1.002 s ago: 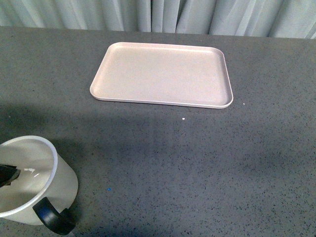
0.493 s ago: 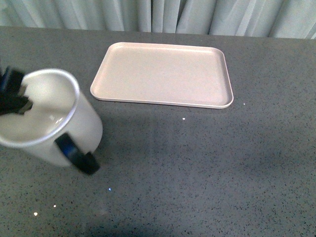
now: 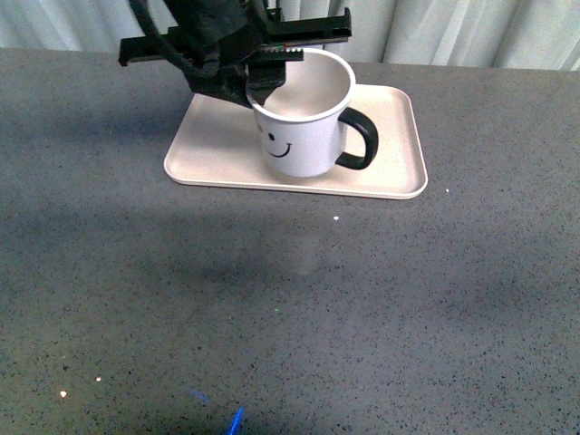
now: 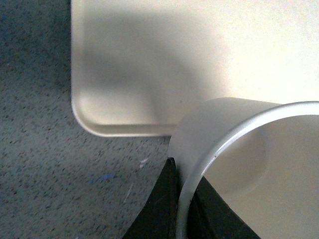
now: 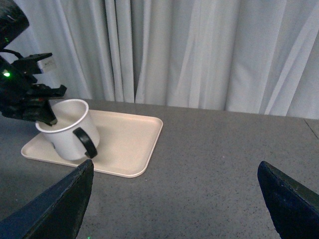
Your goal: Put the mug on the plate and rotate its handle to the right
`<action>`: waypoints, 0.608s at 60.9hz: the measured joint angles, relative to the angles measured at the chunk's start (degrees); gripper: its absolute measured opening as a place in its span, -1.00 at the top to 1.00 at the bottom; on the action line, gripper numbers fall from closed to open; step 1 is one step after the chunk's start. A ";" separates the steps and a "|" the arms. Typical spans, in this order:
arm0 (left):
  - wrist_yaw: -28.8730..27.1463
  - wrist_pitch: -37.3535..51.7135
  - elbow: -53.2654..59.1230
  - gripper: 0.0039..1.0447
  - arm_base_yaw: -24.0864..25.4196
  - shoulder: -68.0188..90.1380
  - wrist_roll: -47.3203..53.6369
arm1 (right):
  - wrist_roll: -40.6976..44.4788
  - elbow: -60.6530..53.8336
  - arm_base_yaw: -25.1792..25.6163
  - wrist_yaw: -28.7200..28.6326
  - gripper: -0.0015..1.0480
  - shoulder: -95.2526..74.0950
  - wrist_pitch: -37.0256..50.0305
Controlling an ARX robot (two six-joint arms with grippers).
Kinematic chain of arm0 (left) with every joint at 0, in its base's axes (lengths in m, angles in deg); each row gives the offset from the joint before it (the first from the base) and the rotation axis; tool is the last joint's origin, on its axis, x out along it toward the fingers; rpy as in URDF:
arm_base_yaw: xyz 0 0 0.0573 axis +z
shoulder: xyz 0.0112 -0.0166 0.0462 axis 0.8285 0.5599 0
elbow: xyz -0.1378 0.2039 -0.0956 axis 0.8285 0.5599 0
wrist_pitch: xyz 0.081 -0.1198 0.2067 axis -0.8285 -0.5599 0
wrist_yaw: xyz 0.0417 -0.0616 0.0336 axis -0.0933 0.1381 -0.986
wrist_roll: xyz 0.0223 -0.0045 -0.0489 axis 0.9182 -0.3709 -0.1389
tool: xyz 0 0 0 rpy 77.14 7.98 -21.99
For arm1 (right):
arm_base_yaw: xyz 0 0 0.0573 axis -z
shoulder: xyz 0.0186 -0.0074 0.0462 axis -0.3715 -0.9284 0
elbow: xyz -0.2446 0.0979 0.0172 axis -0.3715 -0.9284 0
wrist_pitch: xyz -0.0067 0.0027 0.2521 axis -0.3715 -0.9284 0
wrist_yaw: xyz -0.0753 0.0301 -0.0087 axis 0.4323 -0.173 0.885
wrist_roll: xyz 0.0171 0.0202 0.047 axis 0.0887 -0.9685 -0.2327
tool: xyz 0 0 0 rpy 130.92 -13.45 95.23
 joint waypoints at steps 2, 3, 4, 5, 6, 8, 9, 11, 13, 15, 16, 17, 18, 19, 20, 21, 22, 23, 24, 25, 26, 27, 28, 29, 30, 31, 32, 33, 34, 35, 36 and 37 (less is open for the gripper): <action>-0.72 -0.85 -2.27 0.97 -0.33 1.51 -1.18 | 0.00 0.00 0.00 0.00 -0.82 0.00 0.00; -1.40 -1.49 -3.82 0.97 -0.48 2.54 -1.88 | 0.00 0.00 0.00 0.00 -0.82 0.00 0.00; -1.60 -1.68 -4.33 0.97 -0.55 2.89 -2.08 | 0.00 0.00 0.00 0.00 -0.82 0.00 0.00; -1.88 -2.10 -5.33 0.97 -0.66 3.56 -2.58 | 0.00 0.00 0.00 0.00 -0.82 0.00 0.00; -1.99 -2.27 -5.81 0.97 -0.68 3.85 -2.80 | 0.00 0.00 0.00 0.00 -0.82 0.00 0.00; -2.51 -2.82 -7.08 0.97 -0.79 4.74 -3.45 | 0.00 0.00 0.00 0.00 -0.82 0.00 0.00; -2.80 -3.21 -7.87 0.97 -0.85 5.25 -3.82 | 0.00 0.00 0.00 0.00 -0.82 0.00 0.00; -3.02 -3.45 -8.59 0.97 -0.90 5.73 -4.09 | 0.00 0.00 0.00 0.00 -0.82 0.00 0.00; -3.26 -3.82 -9.55 0.97 -0.92 6.47 -4.70 | 0.00 0.00 0.00 0.00 -0.82 0.00 0.00; -3.54 -4.28 -10.36 0.97 -0.96 7.04 -5.11 | 0.00 0.00 0.00 0.00 -0.82 0.00 0.00; -3.87 -4.50 -10.86 0.97 -1.01 7.41 -5.46 | 0.00 0.00 0.00 0.00 -0.82 0.00 0.00; -4.00 -4.66 -11.08 0.97 -1.03 7.54 -5.62 | 0.00 0.00 0.00 0.00 -0.82 0.00 0.00; -4.26 -4.94 -11.56 0.97 -1.05 8.00 -5.95 | 0.00 0.00 0.00 0.00 -0.82 0.00 0.00; -4.48 -5.38 -12.11 0.97 -1.07 8.37 -6.27 | 0.00 0.00 0.00 0.00 -0.82 0.00 0.00; -4.98 -5.90 -12.74 0.97 -1.09 8.85 -6.51 | 0.00 0.00 0.00 0.00 -0.82 0.00 0.00; -5.40 -6.08 -13.25 0.97 -1.14 9.31 -6.82 | 0.00 0.00 0.00 0.00 -0.82 0.00 0.00; -5.70 -6.25 -13.60 0.97 -1.16 9.66 -7.08 | 0.00 0.00 0.00 0.00 -0.82 0.00 0.00; -5.77 -6.56 -14.08 0.97 -1.16 10.12 -7.30 | 0.00 0.00 0.00 0.00 -0.82 0.00 0.00; -5.90 -6.82 -14.40 0.97 -1.16 10.38 -7.45 | 0.00 0.00 0.00 0.00 -0.82 0.00 0.00; -5.90 -6.93 -14.67 0.97 -1.18 10.73 -7.72 | 0.00 0.00 0.00 0.00 -0.82 0.00 0.00; -5.88 -6.99 -14.82 0.97 -1.18 10.91 -7.78 | 0.00 0.00 0.02 0.00 -0.82 0.00 0.00; -5.92 -7.19 -15.10 0.97 -1.18 11.17 -8.02 | 0.00 0.00 0.00 0.00 -0.82 0.00 0.00; -5.97 -7.43 -15.37 0.97 -1.20 11.43 -8.33 | 0.00 0.00 0.00 0.00 -0.82 0.00 0.00; -6.01 -7.65 -15.54 0.97 -1.22 11.69 -8.61 | 0.00 0.00 0.00 0.00 -0.82 0.00 0.00; -6.10 -7.82 -15.80 0.97 -1.22 11.93 -8.81 | 0.00 0.00 0.00 0.00 -0.82 0.00 0.00; -6.12 -7.87 -15.85 0.97 -1.22 12.00 -8.81 | 0.00 0.00 0.00 0.02 -0.82 0.00 0.00; -6.14 -7.98 -16.02 0.97 -1.27 12.20 -9.03 | 0.00 0.00 0.00 0.00 -0.82 0.00 0.00; -6.16 -8.09 -16.11 0.97 -1.27 12.26 -9.14 | 0.00 0.00 0.00 0.00 -0.82 0.00 0.00; -6.29 -8.50 -16.33 0.97 -1.27 12.57 -9.40 | 0.00 0.00 0.02 0.00 -0.82 0.00 0.00; -6.36 -8.70 -16.46 0.97 -1.27 12.68 -9.57 | 0.00 0.00 0.00 0.00 -0.82 0.00 0.00; -6.45 -8.90 -16.57 0.97 -1.29 12.74 -9.75 | 0.00 0.00 0.00 0.00 -0.82 0.00 0.00; -6.64 -9.14 -16.72 0.97 -1.33 12.96 -9.92 | 0.00 0.00 0.00 0.00 -0.82 0.00 0.00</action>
